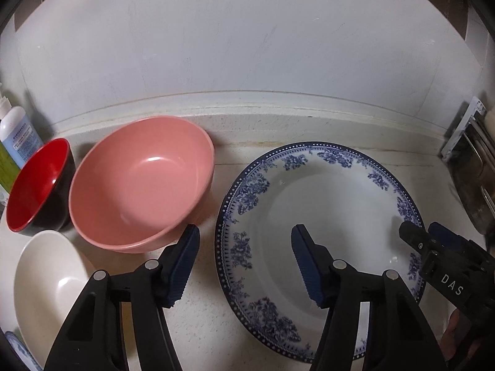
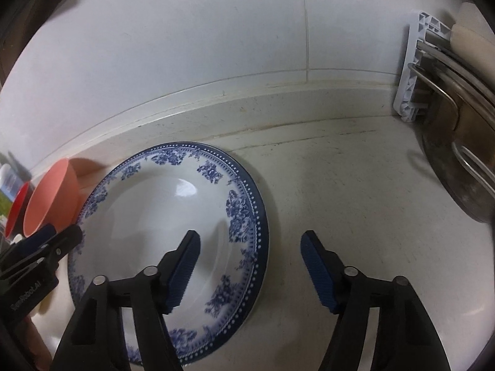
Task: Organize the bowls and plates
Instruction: 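Move both tools to the second blue-patterned plate by the pots, then close both tools on the rim of the second blue-patterned plate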
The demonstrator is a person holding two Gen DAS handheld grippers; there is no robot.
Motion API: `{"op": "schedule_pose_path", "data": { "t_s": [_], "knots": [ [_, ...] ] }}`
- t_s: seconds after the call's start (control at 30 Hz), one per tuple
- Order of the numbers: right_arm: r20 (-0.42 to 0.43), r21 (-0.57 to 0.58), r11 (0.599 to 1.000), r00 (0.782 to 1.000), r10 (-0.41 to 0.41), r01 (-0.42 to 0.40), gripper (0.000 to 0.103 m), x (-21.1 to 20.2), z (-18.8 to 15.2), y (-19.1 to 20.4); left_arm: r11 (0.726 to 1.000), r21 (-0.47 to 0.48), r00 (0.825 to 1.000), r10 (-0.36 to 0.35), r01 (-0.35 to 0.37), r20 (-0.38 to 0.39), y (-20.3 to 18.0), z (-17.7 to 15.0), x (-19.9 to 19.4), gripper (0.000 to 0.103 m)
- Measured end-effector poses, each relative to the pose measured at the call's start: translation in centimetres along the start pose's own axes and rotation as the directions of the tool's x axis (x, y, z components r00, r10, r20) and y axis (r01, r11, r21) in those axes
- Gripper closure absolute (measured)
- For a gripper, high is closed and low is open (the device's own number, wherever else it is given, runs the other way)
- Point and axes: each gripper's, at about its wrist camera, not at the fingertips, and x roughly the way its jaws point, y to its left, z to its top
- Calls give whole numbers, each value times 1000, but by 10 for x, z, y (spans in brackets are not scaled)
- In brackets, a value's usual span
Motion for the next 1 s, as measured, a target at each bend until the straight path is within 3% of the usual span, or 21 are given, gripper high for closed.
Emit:
{"op": "schedule_pose_path", "data": {
  "t_s": [0.33,0.57,0.73,0.8,0.87,0.93,1.0],
  "knots": [
    [-7,-15,1000,1000,9,-9,47,15,9,1,1000,-17,999,-9,8,-33,1,3,14,56],
    [-10,-50,999,1000,3,-4,61,18,14,5,1000,-9,1000,5,-5,-20,-4,5,16,68],
    [-14,-80,997,1000,-11,10,66,19,14,9,1000,-2,999,27,-27,-21,-10,6,16,72],
    [-15,-67,998,1000,-7,6,68,17,14,7,999,7,999,-31,31,-16,-14,6,14,93],
    [-17,-54,998,999,31,-32,71,14,12,6,996,23,995,-89,90,-47,-26,5,11,94],
    [-34,-44,994,995,95,-96,74,9,10,9,998,45,998,-48,50,-49,-33,4,6,93],
    [-49,-30,997,997,67,-69,74,7,7,11,998,9,997,-58,58,-52,-27,2,2,93]
  ]
}}
